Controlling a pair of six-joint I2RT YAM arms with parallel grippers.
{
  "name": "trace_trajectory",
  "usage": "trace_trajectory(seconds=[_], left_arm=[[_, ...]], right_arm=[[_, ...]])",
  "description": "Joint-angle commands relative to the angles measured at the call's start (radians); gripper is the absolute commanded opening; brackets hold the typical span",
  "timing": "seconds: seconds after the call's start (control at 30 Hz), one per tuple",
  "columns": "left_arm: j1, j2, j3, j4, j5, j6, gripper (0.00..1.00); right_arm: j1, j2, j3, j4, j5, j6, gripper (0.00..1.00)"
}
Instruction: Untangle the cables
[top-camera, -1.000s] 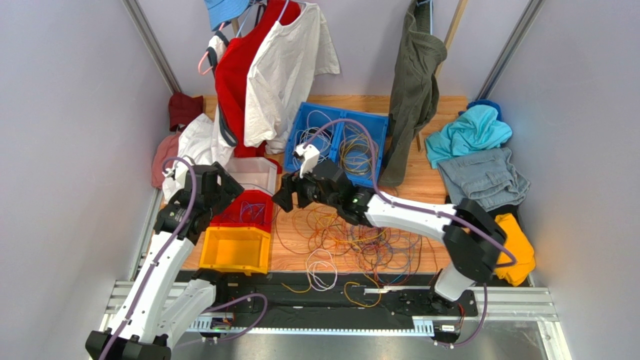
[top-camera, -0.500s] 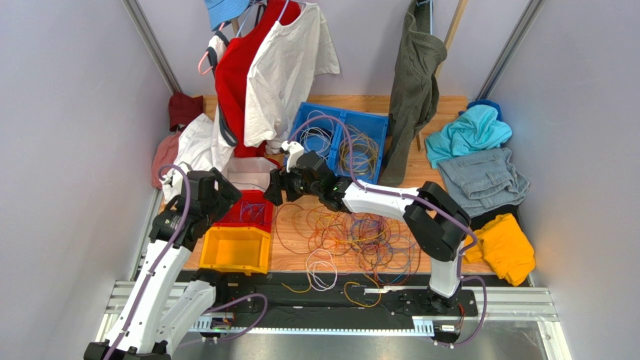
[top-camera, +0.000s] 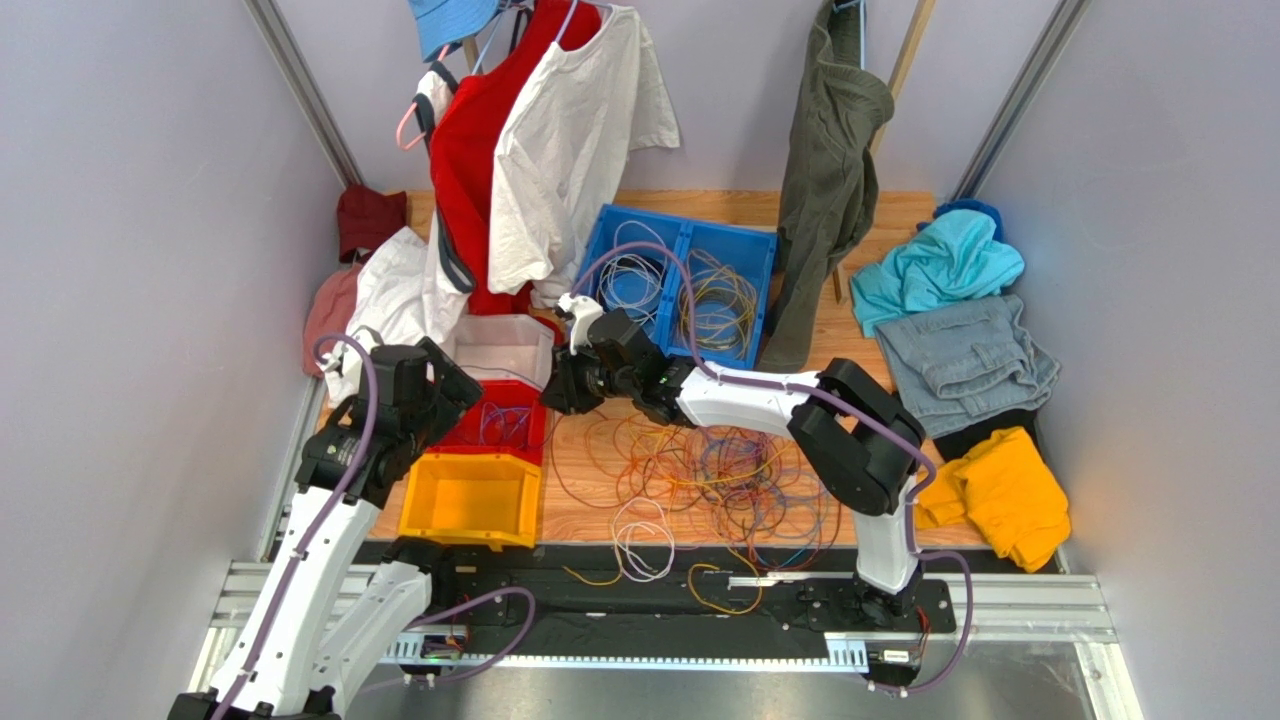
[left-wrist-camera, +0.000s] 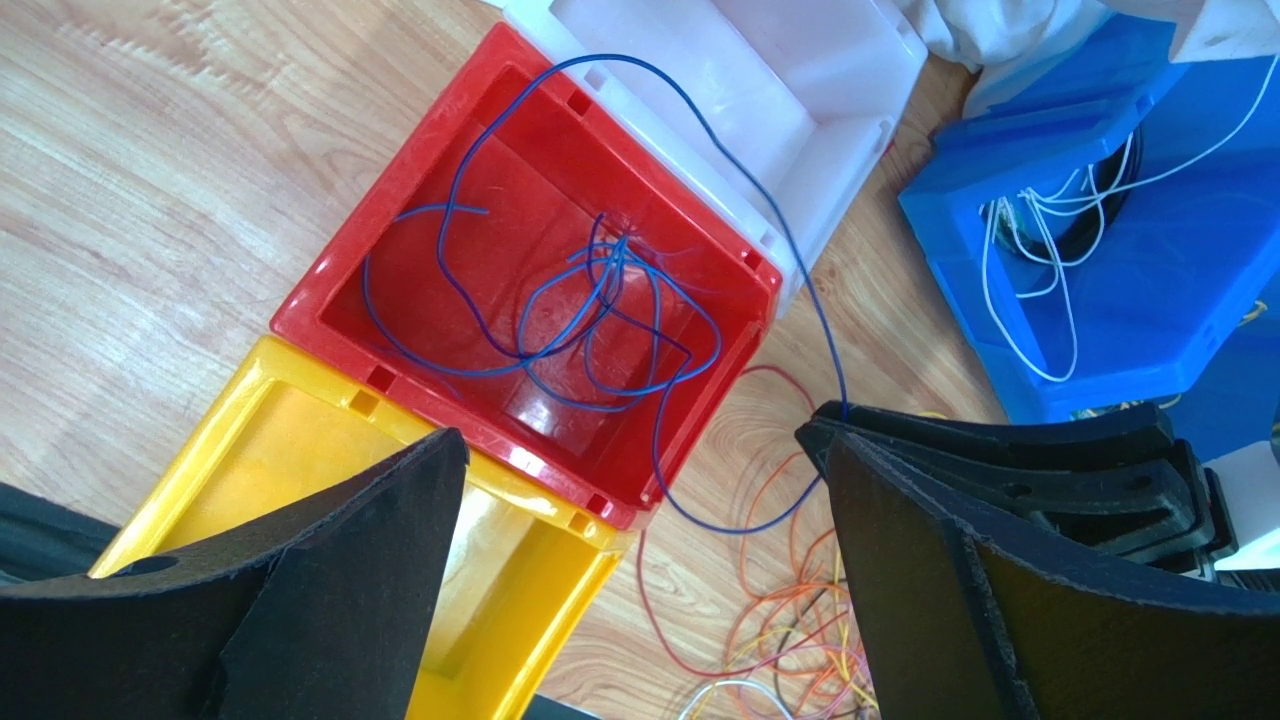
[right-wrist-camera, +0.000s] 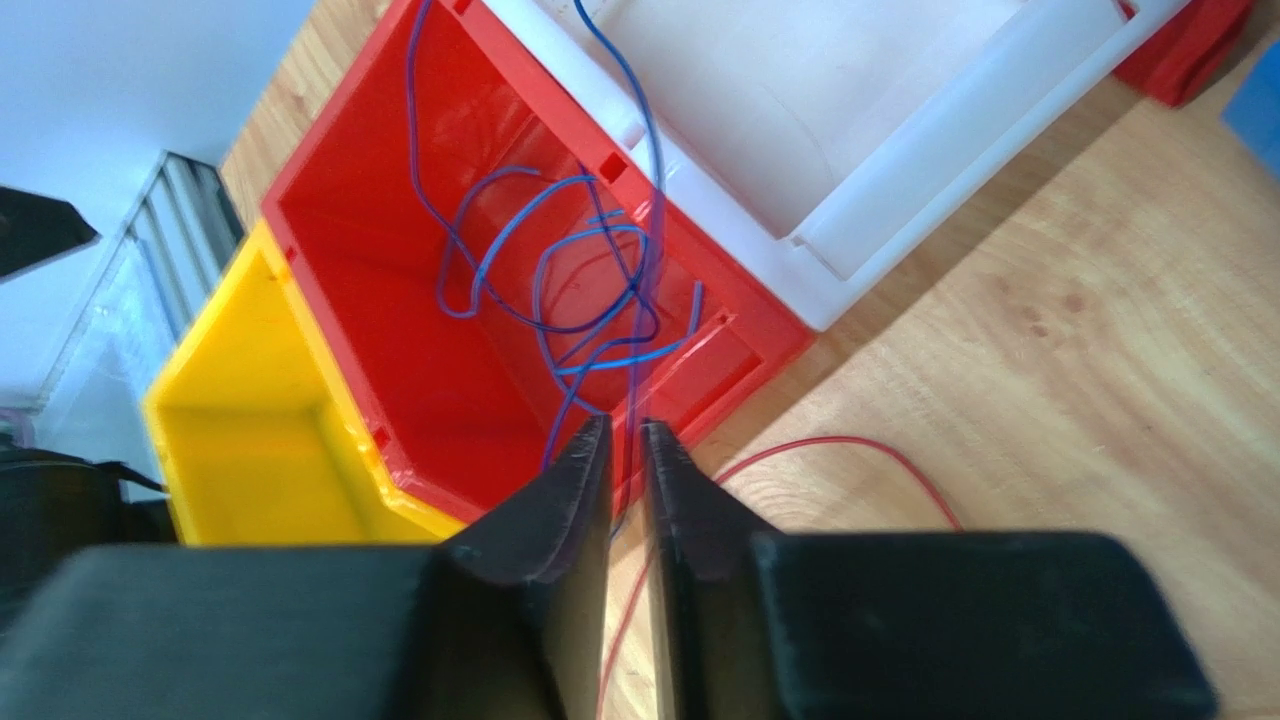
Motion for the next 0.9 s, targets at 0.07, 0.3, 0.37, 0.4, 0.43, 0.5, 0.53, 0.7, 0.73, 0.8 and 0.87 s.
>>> trace_trajectory(seconds=[0.07,0.3,0.37,0.4,0.43,0.5,0.53,0.7,0.73,0.8,0.87], left_arm=[[0.006,-0.044,0.008,-0.021,-0.028,-0.006,0.98],[0.006,-0.104,0.011,-0.035,-0.055,-0.019,0.98],[0.006,-0.114,0.012,-0.045,-0.063,-0.022,0.98],[0.006,-0.124,0.012,-0.047,-0.068,-0.022,0.98],[0.006,-0.128,0.011,-0.047,-0.071,-0.023,0.98],[0.006,-0.139,0.009,-0.047,-0.072,-0.023,0.98],[0.006,-0.139,0.009,-0.047,-0.069,-0.023,0.98],[0.006,-0.139,0.009,-0.049,-0.066,-0.023,0.98],[0.006,-0.139,0.009,-0.05,-0.066,-0.022,0.98],[0.006,-0.142,0.011,-0.053,-0.069,-0.02,0.98],[0.006,-0.148,0.012,-0.056,-0.078,-0.019,0.98]], right_arm=[[0.052,-0.043,-0.005,0.04,-0.014,-0.041,0.0],[0.132,-0.083,-0.008,0.086,-0.073,-0.153,0.0],[0.139,-0.083,-0.005,0.088,-0.093,-0.174,0.0],[0.14,-0.082,-0.002,0.082,-0.099,-0.181,0.0],[0.14,-0.076,0.004,0.072,-0.103,-0.187,0.0],[0.142,-0.054,0.037,0.028,-0.108,-0.214,0.0],[0.142,-0.045,0.054,0.008,-0.106,-0.224,0.0],[0.134,0.039,0.162,-0.093,-0.08,-0.277,0.0],[0.131,0.059,0.179,-0.101,-0.077,-0.28,0.0],[0.12,0.078,0.232,-0.121,-0.08,-0.282,0.0],[0.111,0.105,0.268,-0.141,-0.082,-0.287,0.0]])
